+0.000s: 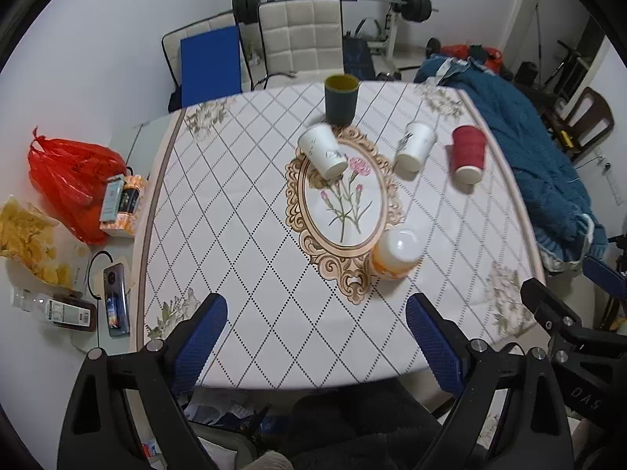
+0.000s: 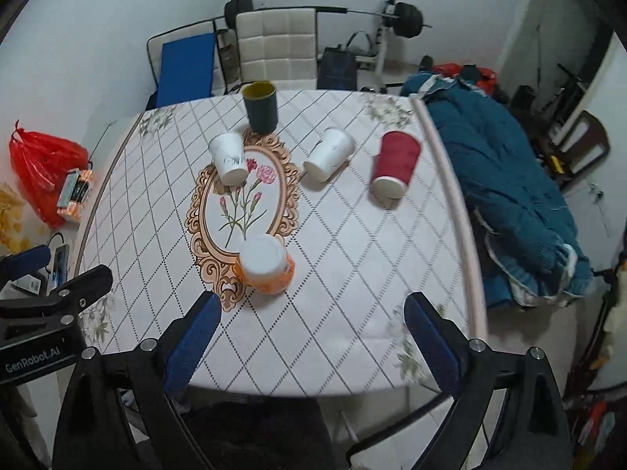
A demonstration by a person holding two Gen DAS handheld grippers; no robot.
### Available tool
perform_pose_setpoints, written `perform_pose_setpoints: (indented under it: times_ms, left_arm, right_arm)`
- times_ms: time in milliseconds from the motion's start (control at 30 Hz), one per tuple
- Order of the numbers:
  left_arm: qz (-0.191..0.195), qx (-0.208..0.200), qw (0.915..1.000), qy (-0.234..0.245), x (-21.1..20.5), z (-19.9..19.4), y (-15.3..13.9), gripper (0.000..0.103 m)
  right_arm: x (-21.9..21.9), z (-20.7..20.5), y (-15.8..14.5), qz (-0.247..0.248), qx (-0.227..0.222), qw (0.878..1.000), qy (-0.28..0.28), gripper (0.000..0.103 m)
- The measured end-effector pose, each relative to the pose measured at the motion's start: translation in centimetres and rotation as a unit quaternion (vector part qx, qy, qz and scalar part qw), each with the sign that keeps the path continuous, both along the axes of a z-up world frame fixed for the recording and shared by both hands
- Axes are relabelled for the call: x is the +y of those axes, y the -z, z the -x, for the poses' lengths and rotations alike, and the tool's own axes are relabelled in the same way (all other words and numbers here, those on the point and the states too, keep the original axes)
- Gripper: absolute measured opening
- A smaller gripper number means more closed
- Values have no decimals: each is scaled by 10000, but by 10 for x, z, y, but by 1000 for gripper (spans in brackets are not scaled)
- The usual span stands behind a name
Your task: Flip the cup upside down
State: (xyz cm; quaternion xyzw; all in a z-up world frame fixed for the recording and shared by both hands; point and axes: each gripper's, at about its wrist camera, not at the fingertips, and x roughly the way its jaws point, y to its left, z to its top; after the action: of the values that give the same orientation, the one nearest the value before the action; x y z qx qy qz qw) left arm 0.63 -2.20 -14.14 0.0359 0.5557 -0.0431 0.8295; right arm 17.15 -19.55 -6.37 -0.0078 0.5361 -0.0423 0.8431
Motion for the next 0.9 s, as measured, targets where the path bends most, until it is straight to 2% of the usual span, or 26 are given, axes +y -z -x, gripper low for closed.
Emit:
perform_pose_setpoints:
  times_ms: [267,433,667,900]
  left_arm:
    - [178,-338,9993,19,2,41,-60,94]
    - [240,-487,9985,-110,-1,55,-90,94]
    - [315,-499,9981,-194,-5,71,-104,94]
    - [275,-509,9981,-213,-6,81,-108,94]
  right_arm:
    - [1,49,-73,-1,-279,9995,126,97]
    - [0,74,-107,-39,-385,9992,127,97]
    - [-3,92,-136,-58,-398,9992,70,97]
    - [-5,97,-149,-7,-447,9990,0,97]
